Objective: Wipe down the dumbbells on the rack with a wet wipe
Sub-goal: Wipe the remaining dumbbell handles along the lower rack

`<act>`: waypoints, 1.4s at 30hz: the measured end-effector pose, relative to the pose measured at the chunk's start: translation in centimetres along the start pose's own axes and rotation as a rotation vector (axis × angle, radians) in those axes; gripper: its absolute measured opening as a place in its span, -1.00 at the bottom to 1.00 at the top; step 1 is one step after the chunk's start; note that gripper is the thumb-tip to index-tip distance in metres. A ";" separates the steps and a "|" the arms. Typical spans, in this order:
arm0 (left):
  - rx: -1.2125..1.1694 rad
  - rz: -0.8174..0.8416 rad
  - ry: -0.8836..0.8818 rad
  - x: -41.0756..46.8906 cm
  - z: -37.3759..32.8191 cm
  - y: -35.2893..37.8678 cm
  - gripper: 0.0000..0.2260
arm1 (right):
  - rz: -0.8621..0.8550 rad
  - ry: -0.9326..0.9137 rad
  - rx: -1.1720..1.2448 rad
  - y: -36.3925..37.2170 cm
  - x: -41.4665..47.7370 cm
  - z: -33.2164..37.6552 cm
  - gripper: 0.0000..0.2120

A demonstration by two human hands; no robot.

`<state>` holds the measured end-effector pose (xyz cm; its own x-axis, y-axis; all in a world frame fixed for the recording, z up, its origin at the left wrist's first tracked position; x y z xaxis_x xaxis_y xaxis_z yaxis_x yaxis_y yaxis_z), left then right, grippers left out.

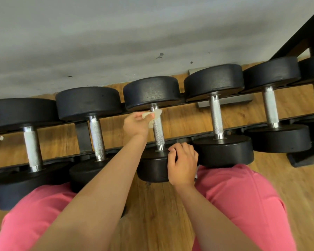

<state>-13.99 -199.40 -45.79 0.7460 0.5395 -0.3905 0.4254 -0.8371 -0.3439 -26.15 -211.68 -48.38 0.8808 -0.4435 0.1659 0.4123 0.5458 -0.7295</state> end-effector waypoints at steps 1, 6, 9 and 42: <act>-0.034 -0.005 -0.019 -0.1 -0.5 0.3 -0.80 | 0.001 0.000 0.000 0.0 0.0 0.0 -0.71; -0.196 -0.058 -0.162 -0.4 -0.7 0.9 -0.80 | 0.004 0.004 -0.001 0.0 0.0 0.0 -0.72; -0.235 -0.039 -0.193 -0.5 -0.6 1.1 -0.81 | 0.002 -0.001 -0.002 0.0 0.0 0.0 -0.72; 0.623 0.486 0.126 -1.9 3.5 -1.7 -0.70 | 0.008 -0.028 -0.022 -0.1 0.0 0.1 -0.70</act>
<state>-17.89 -198.70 -47.43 0.8427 0.0820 -0.5321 -0.2984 -0.7515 -0.5884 -26.12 -211.70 -48.28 0.8906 -0.4185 0.1784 0.3999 0.5333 -0.7454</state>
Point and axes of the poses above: each hand's wrist, its own x-axis towards the middle knuckle, its own y-axis out of the palm, z = x × y, the point moved 3 cm from there along x, towards the middle knuckle, and after that the axes turned 8 degrees about -z, right-handed, at the moved point
